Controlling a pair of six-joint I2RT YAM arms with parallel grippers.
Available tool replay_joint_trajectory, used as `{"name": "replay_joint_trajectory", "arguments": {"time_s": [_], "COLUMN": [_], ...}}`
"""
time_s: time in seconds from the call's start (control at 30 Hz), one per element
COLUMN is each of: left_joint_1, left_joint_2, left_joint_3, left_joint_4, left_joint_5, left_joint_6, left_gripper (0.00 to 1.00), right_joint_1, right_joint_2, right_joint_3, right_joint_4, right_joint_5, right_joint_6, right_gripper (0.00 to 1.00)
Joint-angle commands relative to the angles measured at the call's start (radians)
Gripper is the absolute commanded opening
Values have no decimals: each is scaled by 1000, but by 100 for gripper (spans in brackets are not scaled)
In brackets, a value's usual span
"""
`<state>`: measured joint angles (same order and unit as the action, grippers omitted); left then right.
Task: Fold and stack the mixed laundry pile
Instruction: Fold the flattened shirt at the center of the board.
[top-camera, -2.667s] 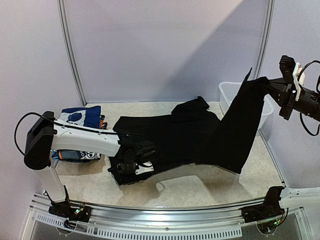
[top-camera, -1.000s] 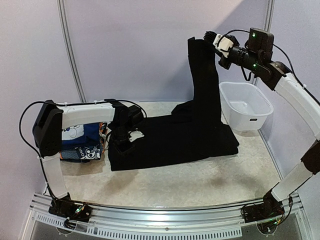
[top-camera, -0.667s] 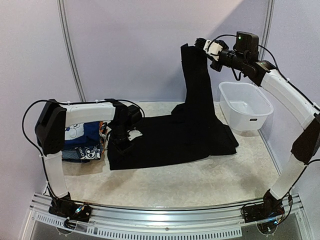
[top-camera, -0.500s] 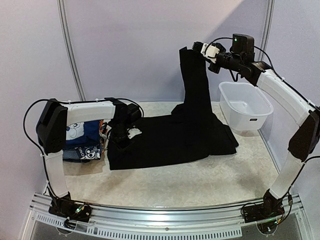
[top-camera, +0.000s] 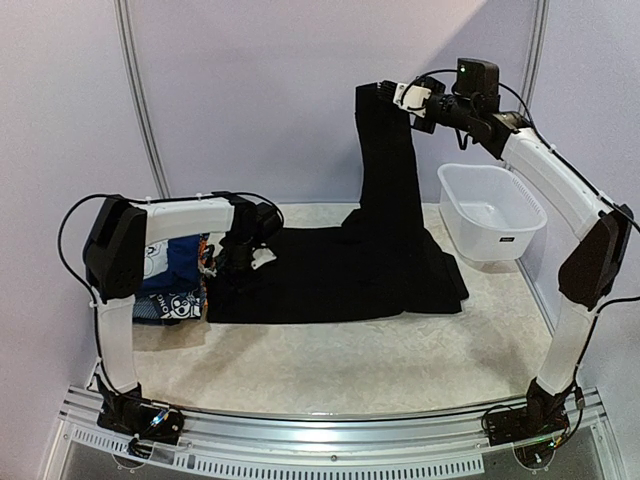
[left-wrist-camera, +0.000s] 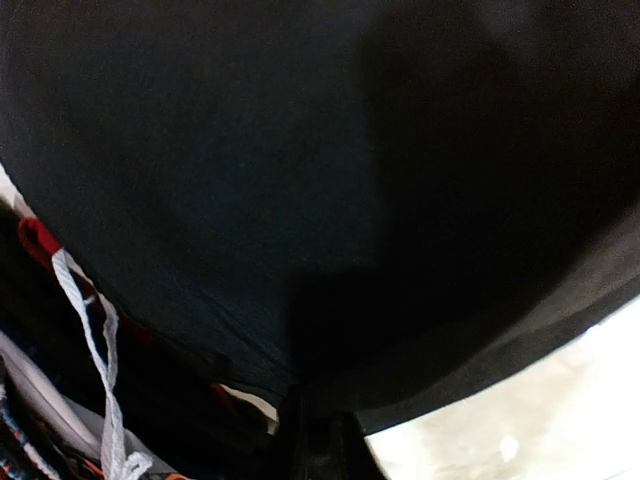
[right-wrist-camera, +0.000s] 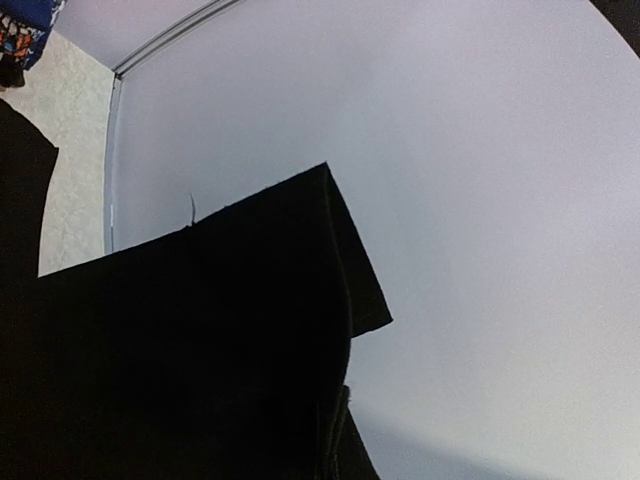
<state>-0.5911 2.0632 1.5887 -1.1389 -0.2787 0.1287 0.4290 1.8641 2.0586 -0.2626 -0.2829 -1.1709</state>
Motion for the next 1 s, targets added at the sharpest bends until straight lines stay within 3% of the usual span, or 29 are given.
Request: {"name": "replay_joint_trajectory", "arguments": {"time_s": [0.0, 0.07, 0.13, 0.4, 0.43, 0.47, 0.63, 0.77, 0.87, 0.97], "left_joint_1": [11, 11, 10, 10, 10, 10, 17, 5, -40, -60], "left_joint_2": [0, -27, -61, -247, -287, -324, -443, -455, -509, -500], "left_joint_3": [40, 59, 69, 7, -16, -46, -162, -122, -147, -97], "left_joint_4": [4, 20, 49, 221, 268, 328, 644, 762, 891, 880], "left_joint_5": [-52, -24, 25, 109, 110, 118, 257, 405, 428, 484], "left_joint_6": [-5, -36, -59, -123, -147, -158, -260, -224, -101, -23], "left_gripper": [25, 42, 70, 76, 94, 99, 99, 100, 99, 100], "right_joint_1": [-6, -6, -4, 31, 36, 42, 76, 104, 116, 131], "right_joint_2": [32, 27, 12, -96, -116, -129, -192, -213, -215, -235], "right_joint_3": [26, 20, -5, -196, -219, -243, -333, -348, -346, -382], "right_joint_4": [-20, -17, -7, 41, 44, 46, 47, -2, -68, -66], "right_joint_5": [-16, -46, -70, -97, -98, -99, -101, -96, -135, -141], "right_joint_6": [-56, -21, 31, 150, 165, 174, 245, 323, 413, 472], "right_gripper": [0, 0, 0, 0, 0, 0, 0, 0, 0, 0]}}
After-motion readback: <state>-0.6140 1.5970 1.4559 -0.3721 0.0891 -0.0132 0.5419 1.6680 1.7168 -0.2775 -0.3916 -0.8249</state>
